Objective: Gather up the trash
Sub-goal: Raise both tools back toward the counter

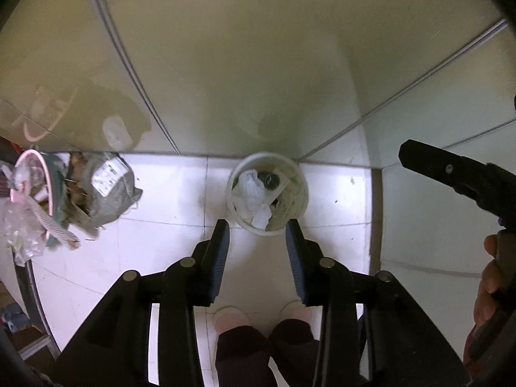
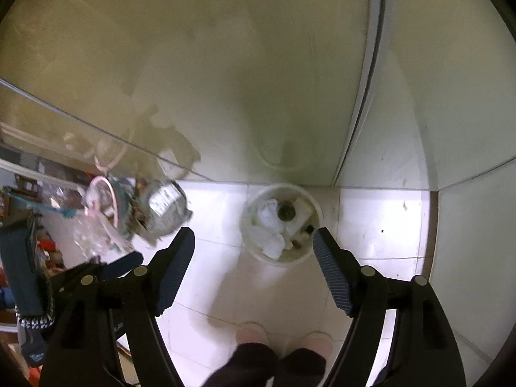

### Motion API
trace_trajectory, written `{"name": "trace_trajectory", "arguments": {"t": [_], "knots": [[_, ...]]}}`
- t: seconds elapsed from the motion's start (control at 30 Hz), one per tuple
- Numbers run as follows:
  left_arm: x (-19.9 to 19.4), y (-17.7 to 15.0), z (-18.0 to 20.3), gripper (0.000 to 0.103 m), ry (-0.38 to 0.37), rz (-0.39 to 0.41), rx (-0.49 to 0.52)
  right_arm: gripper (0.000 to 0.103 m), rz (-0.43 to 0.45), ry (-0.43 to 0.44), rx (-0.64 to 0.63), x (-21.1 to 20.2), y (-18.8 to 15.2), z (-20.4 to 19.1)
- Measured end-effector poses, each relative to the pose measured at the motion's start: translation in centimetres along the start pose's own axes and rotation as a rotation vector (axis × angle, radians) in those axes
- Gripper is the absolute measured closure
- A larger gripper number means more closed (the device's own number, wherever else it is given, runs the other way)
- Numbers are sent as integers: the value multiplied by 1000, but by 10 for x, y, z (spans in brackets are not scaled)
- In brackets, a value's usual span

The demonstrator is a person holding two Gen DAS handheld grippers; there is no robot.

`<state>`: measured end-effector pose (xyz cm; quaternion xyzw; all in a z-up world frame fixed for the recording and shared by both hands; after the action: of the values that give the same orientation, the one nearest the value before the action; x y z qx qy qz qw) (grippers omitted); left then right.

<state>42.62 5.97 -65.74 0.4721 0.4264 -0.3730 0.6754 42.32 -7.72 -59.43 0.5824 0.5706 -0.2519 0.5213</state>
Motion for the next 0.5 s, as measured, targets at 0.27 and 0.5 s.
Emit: {"name": "trace_trajectory", "arguments": {"t": [0.27,0.5], "knots": [[-153,49,27,68,-15,162,8,30,157,-62,-11,-139,36,-33],[-317,97,57,68,-47,372,79,30,376,-103,-29,-294,68,-70]]}}
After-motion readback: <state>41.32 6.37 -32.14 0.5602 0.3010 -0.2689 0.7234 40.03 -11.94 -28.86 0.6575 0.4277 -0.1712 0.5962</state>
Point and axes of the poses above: each gripper's, at about its wrist camera, not at the fingertips, and x roughly the way its jaws point, z to its right, y to its top, the point moved 5 cm from there along x, roughly the way its jaws point, and after that the axes turned 8 degrees about z, right-handed, at the moved point
